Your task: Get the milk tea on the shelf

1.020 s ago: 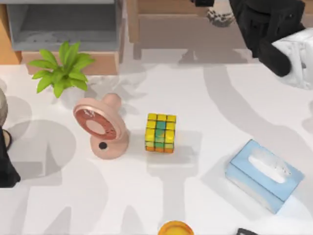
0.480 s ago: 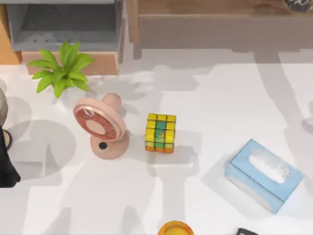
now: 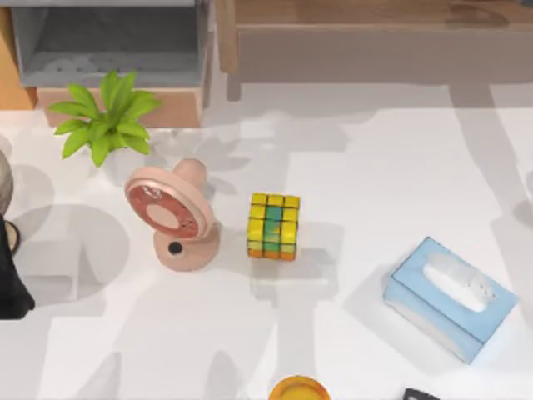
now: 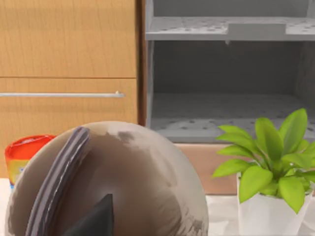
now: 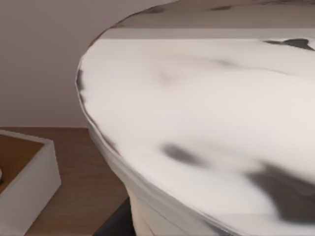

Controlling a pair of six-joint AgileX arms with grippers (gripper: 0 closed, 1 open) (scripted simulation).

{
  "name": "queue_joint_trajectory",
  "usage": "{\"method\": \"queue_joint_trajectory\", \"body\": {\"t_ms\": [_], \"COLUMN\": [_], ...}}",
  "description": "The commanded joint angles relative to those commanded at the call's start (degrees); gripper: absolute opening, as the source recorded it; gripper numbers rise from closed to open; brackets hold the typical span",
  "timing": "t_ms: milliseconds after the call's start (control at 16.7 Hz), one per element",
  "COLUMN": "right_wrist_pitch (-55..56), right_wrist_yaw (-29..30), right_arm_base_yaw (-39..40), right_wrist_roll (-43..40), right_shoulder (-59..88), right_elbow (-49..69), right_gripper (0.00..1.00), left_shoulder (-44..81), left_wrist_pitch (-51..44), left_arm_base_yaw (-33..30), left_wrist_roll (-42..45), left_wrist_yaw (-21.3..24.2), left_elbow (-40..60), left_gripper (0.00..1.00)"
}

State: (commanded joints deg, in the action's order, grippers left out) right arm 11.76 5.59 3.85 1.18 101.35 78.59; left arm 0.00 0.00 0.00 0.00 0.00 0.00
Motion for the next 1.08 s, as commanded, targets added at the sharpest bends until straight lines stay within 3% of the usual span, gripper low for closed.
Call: {"method": "queue_joint_trajectory", "body": {"t_ms": [780,1080], "right_wrist_pitch": [5.1,5.1], "right_wrist_yaw": [-0.3,-0.3], "right_arm_base_yaw": [-0.5,-0.5], "right_wrist_roll": [-0.1,-0.1], "right_shoulder": [9.3,9.3], "right_elbow": [4.2,4.2], "right_gripper": [0.00,0.38], "left_shoulder": [0.0,0.0], "left_wrist_pitch": [0.0,0.0], "left_arm_base_yaw": [0.0,0.0], "left_wrist_roll": [0.0,0.0], "left_wrist_yaw": [0.0,0.0], "left_elbow": [0.0,0.0], "left_gripper": [1.00,1.00]}}
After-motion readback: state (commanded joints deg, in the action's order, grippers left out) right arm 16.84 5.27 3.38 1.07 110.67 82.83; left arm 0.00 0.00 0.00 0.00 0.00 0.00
